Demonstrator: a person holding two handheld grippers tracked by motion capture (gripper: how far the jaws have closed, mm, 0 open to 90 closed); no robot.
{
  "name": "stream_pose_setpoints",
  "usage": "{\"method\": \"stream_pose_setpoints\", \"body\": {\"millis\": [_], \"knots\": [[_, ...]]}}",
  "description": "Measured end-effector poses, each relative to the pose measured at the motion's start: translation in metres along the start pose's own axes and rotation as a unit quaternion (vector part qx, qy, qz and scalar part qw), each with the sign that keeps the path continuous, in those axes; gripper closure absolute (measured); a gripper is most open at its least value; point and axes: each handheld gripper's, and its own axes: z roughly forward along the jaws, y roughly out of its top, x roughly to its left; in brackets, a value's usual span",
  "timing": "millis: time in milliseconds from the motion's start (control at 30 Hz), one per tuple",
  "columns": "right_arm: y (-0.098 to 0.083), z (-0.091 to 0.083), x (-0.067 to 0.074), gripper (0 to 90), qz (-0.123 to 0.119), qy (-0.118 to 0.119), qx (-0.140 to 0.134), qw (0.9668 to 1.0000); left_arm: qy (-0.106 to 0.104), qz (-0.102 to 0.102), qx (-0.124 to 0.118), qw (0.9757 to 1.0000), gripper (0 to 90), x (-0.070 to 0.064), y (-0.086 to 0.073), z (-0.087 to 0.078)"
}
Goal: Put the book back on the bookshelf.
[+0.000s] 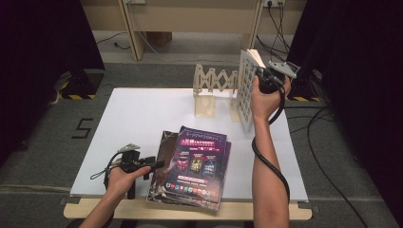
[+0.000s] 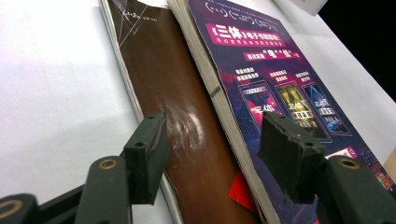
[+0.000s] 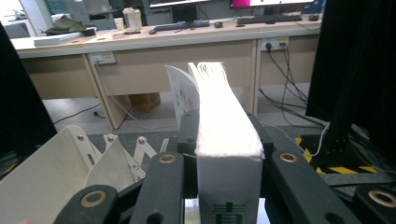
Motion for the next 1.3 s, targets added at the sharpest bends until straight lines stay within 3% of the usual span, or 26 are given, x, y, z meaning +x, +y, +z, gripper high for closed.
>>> {"method": "stream_pose_setpoints", "body": {"millis": [233, 467, 1300], "knots": [[-0.016, -0.009, -0.002, 73.9, 0.002, 0.0, 0.0, 1.0, -0.002, 0.001, 0.002, 1.0, 41.1, -0.001, -0.001, 0.001], [-0.019, -0.016, -0.003, 73.6, -0.008, -0.002, 0.007, 0.9999, 0.0, 0.002, 0.003, 1.0, 41.1, -0.003, -0.002, 0.002], [-0.008, -0.021, -0.017, 67.4, 0.001, 0.007, 0.057, 0.9984, -0.003, 0.005, 0.005, 1.0, 41.0, -0.004, -0.001, 0.003]]}}
